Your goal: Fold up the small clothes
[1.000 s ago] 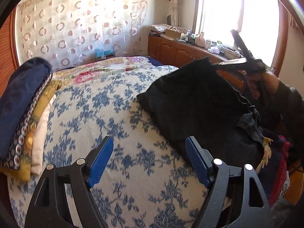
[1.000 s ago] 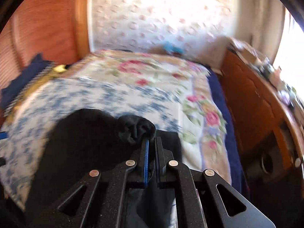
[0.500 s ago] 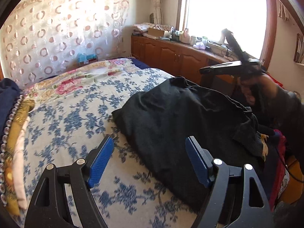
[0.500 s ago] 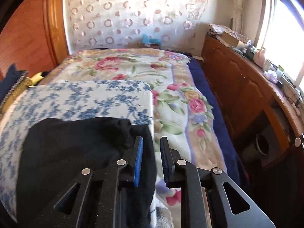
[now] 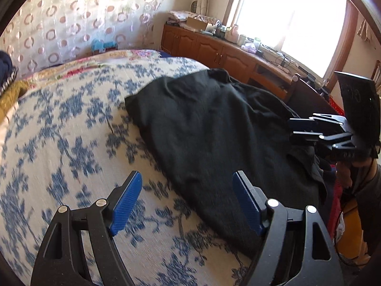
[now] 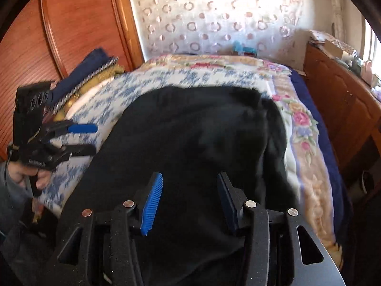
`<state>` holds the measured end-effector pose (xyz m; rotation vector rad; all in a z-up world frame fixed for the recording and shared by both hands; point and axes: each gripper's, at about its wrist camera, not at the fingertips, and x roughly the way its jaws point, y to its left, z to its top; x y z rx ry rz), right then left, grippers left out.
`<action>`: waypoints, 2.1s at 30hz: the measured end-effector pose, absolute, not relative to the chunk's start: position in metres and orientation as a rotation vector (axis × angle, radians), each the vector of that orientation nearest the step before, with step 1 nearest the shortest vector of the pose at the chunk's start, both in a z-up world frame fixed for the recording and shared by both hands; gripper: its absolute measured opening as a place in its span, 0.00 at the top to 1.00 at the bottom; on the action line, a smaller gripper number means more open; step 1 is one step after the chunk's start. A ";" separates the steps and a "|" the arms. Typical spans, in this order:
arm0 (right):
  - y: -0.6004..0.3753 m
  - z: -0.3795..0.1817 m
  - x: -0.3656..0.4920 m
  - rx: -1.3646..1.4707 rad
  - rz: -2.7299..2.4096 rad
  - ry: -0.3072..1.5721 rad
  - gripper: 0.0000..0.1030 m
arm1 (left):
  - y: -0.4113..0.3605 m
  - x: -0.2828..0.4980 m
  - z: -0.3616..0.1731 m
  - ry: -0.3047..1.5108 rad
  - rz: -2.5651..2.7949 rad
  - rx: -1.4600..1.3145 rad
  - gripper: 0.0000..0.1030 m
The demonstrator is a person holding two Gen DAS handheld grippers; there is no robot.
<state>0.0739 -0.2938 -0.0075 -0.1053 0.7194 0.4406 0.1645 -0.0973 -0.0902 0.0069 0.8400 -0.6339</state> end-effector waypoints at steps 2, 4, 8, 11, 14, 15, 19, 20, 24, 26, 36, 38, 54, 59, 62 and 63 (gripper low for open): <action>-0.296 -0.012 0.071 -0.112 0.442 0.734 0.52 | -0.098 0.158 -0.095 0.846 -0.637 0.014 0.23; -0.295 -0.014 0.069 -0.125 0.446 0.750 0.52 | -0.099 0.154 -0.098 0.849 -0.637 0.016 0.23; -0.291 -0.013 0.069 -0.178 0.427 0.767 0.50 | -0.098 0.151 -0.099 0.850 -0.637 0.010 0.23; -0.283 -0.016 0.068 -0.218 0.405 0.780 0.50 | -0.098 0.148 -0.100 0.848 -0.630 0.014 0.23; -0.277 -0.015 0.061 -0.242 0.419 0.775 0.81 | -0.100 0.143 -0.099 0.836 -0.634 0.028 0.23; -0.278 -0.015 0.057 -0.249 0.426 0.773 0.86 | -0.101 0.140 -0.099 0.830 -0.636 0.036 0.23; -0.298 -0.006 0.033 -0.216 0.433 0.747 0.92 | -0.103 0.136 -0.098 0.823 -0.641 0.048 0.23; -0.306 -0.004 0.026 -0.204 0.420 0.739 0.92 | -0.104 0.134 -0.097 0.820 -0.646 0.049 0.23; -0.341 -0.004 0.006 -0.151 0.351 0.720 0.92 | -0.107 0.129 -0.097 0.814 -0.658 0.058 0.23; -0.353 -0.009 0.001 -0.131 0.327 0.739 0.92 | -0.108 0.127 -0.098 0.811 -0.649 0.073 0.23; -0.383 -0.024 -0.007 -0.006 0.183 0.700 0.52 | -0.117 0.105 -0.097 0.813 -0.639 0.096 0.23; -0.381 -0.024 -0.008 0.023 0.154 0.665 0.47 | -0.119 0.101 -0.095 0.810 -0.635 0.103 0.23; -0.364 -0.055 0.014 0.075 0.131 0.676 0.31 | -0.126 0.082 -0.093 0.804 -0.606 0.113 0.23; -0.375 -0.068 0.026 0.114 0.123 0.732 0.31 | -0.122 0.075 -0.094 0.827 -0.622 0.073 0.23; -0.377 -0.064 0.024 0.147 0.154 0.751 0.31 | -0.123 0.067 -0.096 0.846 -0.665 0.060 0.26; -0.379 -0.062 0.024 0.152 0.166 0.755 0.31 | -0.125 0.064 -0.097 0.853 -0.674 0.067 0.29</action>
